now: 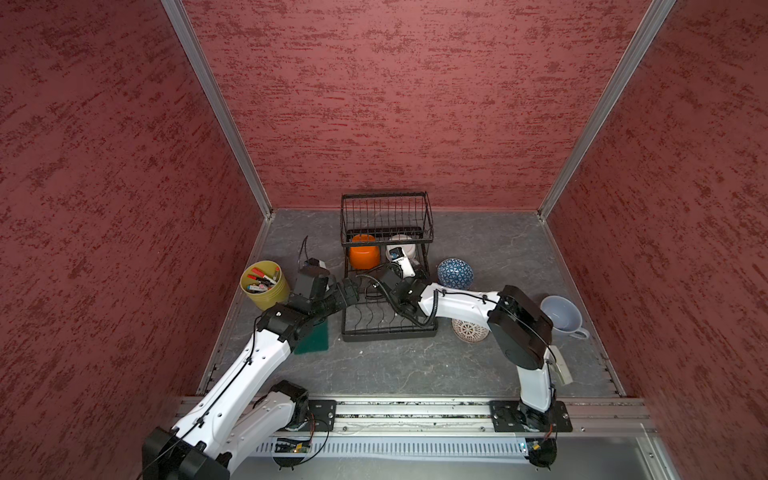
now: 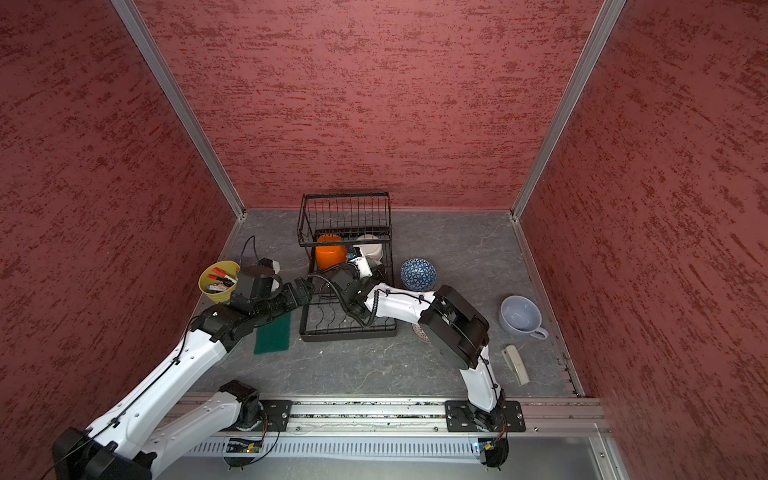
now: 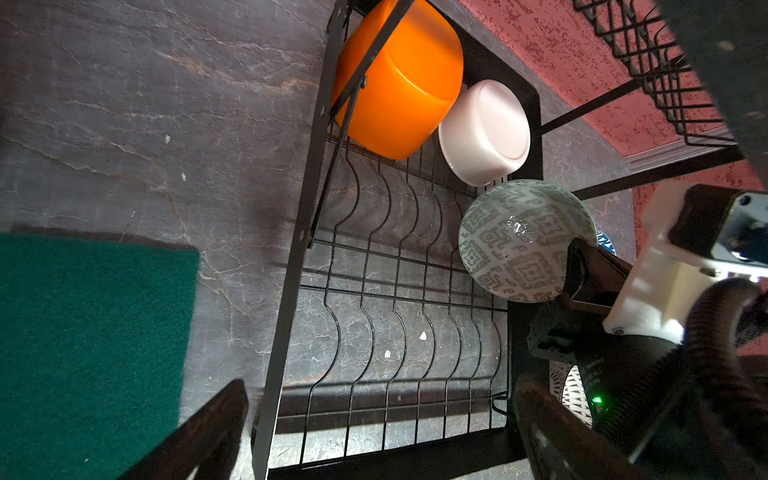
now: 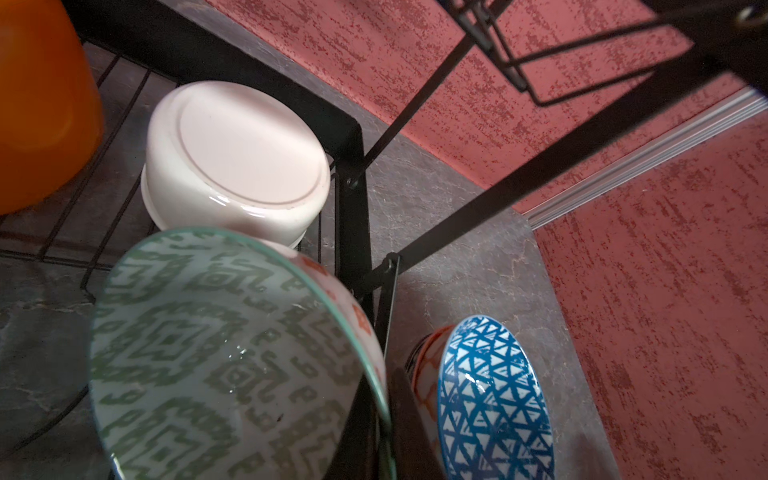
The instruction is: Load the bowls into the dish rack
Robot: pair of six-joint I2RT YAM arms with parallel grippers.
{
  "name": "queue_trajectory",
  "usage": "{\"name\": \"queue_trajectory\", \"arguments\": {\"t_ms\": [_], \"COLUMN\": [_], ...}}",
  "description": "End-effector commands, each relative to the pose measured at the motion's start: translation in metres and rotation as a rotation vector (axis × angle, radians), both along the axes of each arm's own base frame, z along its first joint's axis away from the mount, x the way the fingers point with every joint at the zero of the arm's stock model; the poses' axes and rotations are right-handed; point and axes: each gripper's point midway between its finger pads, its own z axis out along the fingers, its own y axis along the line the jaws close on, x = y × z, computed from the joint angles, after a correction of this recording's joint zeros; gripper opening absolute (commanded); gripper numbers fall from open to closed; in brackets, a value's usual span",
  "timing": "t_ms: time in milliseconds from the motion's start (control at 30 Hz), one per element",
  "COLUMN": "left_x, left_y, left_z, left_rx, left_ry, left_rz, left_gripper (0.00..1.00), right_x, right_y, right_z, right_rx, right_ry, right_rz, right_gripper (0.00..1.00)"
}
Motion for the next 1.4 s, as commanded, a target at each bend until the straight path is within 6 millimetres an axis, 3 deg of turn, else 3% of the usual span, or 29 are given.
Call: {"name": "queue_trajectory", "arguments": {"t_ms": [0, 567, 1000, 1367], "left_x": [0.001, -0.007, -0.011, -0.011], "left_y": [0.000, -0.007, -0.013, -0.013], "left_z": [-0.003, -0.040, -0.050, -0.050], "left_rx": [-0.001, -0.030, -0.044, -0.048], "left_ry": [-0.001, 0.075, 0.087, 0.076], "left_rz": [-0.010, -0.027, -0.042, -0.041], "left_gripper": [0.99, 1.00, 1.00, 1.00], "right_x": [0.002, 0.017, 0.024, 0.028], "right_y": [-0.010, -0.007, -0.004, -0.001], "right_z": [0.012, 0.017, 0.024, 0.017], "right_rx": [0.008, -0.069, -0.124, -0.180], "right_ry": [-0.090, -0.160, -0.216, -0.233], "right_rz": [-0.074, -0.115, -0.140, -0.143], "right_gripper": [0.00, 0.00, 0.00, 0.00]}}
